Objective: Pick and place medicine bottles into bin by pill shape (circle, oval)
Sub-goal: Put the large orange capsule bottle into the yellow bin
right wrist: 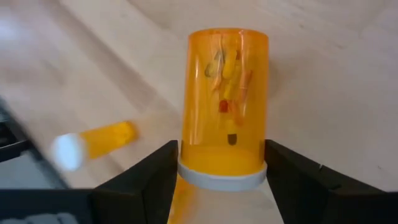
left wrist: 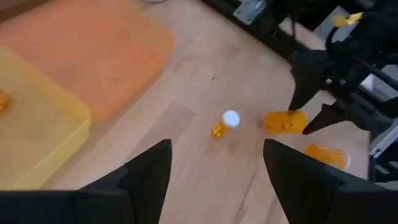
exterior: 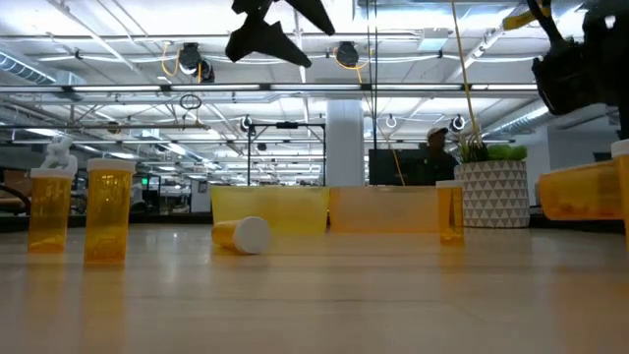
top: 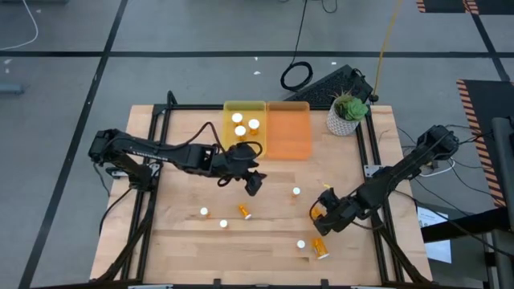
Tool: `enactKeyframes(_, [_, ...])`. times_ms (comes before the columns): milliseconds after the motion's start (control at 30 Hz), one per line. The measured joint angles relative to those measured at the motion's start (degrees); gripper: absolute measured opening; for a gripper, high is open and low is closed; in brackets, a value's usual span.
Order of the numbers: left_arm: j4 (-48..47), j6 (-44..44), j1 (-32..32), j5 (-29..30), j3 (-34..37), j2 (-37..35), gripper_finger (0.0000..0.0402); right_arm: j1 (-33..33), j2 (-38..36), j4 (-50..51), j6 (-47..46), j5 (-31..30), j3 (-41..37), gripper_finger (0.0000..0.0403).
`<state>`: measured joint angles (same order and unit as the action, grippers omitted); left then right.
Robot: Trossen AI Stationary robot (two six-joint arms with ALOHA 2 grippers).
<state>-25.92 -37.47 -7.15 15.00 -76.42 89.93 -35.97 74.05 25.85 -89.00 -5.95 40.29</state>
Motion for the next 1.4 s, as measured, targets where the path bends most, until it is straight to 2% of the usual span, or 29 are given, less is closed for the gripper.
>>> enactKeyframes(167, [5.86, 0.85, -0.43, -4.17, 0.0, 0.0, 0.0255, 0.0, -4.84, -4.35, 3.63, 0.09, 0.0, 0.0218])
enactKeyframes(300, [11.69, 5.15, -1.89, -6.3, 0.0, 0.0, 0.0255, 0.02, -9.4, -10.51, 9.64, 0.3, 0.04, 0.0219])
enactKeyframes(400, [15.38, 9.13, -3.2, -6.58, 0.0, 0.0, 0.0263, 0.78, -12.73, -15.67, 14.03, 3.38, 0.04, 0.0219])
enactKeyframes(533, [21.15, 14.45, -4.75, -6.83, 0.0, 0.0, 0.0304, 2.92, -16.23, -21.42, 17.28, 10.45, 0.07, 0.0219])
enactKeyframes(667, [25.01, 15.34, -5.15, -7.54, 0.0, 0.05, 0.0351, 5.79, -18.49, -24.98, 17.9, 16.52, 0.11, 0.0219])
enactKeyframes(767, [27.0, 17.04, -4.99, -9.19, 0.0, 0.13, 0.0363, 8.65, -19.07, -26.76, 17.22, 19.54, 0.11, 0.0219])
enactKeyframes(1067, [28.45, 22.64, -4.25, -13.54, -3.23, 1.85, 0.0347, 18.88, -18.27, -36.5, 14.23, 27.67, 0.15, 0.0219])
enactKeyframes(1233, [30.17, 23.25, -2.95, -15.78, -3.56, 3.64, 0.0359, 23.73, -17.12, -40.86, 12.75, 34.37, 0.15, 0.0219])
enactKeyframes(1400, [32.81, 20.48, -0.64, -23.29, -3.63, 5.32, 0.0371, 26.87, -15.94, -42.29, 13.1, 37.81, 0.13, 0.0219])
